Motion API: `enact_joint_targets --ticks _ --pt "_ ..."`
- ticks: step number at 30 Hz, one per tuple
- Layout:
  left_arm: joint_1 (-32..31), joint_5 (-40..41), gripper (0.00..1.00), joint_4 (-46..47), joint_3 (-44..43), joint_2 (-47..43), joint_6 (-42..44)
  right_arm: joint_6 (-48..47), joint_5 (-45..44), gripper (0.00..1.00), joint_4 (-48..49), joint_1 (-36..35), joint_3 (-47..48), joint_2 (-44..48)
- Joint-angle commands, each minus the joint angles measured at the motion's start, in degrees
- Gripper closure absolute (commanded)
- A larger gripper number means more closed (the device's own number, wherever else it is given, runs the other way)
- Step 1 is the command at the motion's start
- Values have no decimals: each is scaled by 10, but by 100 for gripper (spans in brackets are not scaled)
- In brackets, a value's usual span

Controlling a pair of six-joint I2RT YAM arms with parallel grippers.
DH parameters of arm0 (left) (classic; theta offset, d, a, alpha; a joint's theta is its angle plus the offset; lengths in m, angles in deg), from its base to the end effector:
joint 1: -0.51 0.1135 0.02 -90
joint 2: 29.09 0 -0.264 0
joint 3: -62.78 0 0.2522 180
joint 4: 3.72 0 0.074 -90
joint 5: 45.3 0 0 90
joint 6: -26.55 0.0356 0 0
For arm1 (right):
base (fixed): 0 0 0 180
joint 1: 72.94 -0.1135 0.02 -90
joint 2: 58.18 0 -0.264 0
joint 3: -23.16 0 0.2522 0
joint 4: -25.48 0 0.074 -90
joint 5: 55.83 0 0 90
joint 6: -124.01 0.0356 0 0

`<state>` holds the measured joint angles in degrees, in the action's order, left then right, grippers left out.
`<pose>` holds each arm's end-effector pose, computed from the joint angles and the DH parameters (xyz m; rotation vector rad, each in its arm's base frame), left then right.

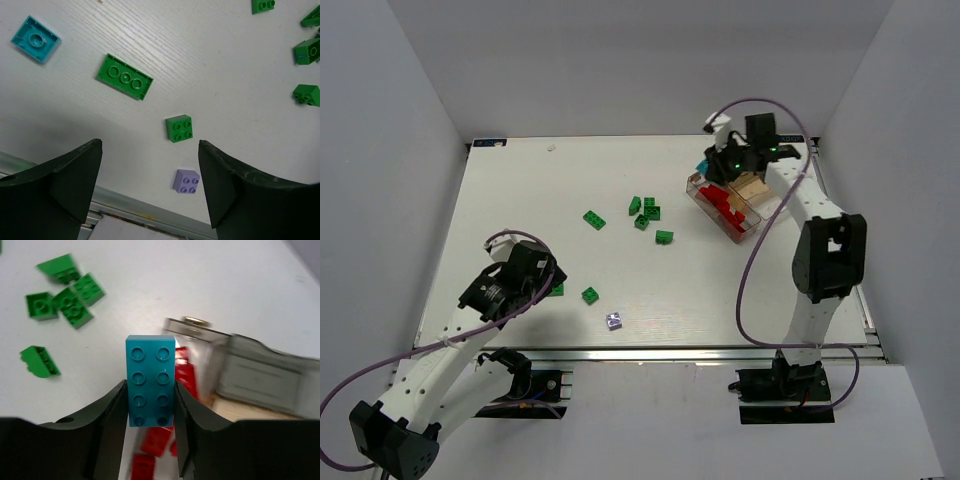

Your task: Sort the legos into containers by color

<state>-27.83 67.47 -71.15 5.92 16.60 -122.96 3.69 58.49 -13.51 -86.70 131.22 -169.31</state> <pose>0.1318 -0.0554 0.2624 -0.8012 2.3165 -0.1599 0.4297 0.1203 0.2749 -1.0386 1.9942 0.3339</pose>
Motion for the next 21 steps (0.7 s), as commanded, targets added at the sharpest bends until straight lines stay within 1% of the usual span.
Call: enact_joint_targets --ticks 1,2,4,5,6,8,11,14,15,19,21 --pt "-1 10 13 2 13 -13 -15 47 9 100 -17 54 20 41" --pt "-1 10 13 2 15 -15 -17 48 7 100 -17 81 16 43" --pt "-1 10 13 1 17 -19 -18 52 1 100 -22 101 10 43" --pt "-1 9 13 0 20 -21 -18 53 -1 100 -24 129 5 45" --pt "-1 9 13 -1 21 -22 -19 53 -5 100 -26 131 2 45" --pt "-1 7 13 0 25 -28 -22 37 -1 100 -35 174 -5 50" --pt "-1 2 13 1 33 -35 -26 10 7 98 -60 197 -10 48" --pt "-1 -2 13 4 40 -36 -27 -52 36 96 -65 222 -27 51" --pt "-1 -2 13 5 40 -34 -26 -96 51 96 -65 228 -42 52" --pt "-1 -2 13 5 37 -30 -25 -171 67 91 -57 246 -61 38" --pt "-1 -2 13 5 38 -29 -25 -191 72 90 -57 247 -58 26"
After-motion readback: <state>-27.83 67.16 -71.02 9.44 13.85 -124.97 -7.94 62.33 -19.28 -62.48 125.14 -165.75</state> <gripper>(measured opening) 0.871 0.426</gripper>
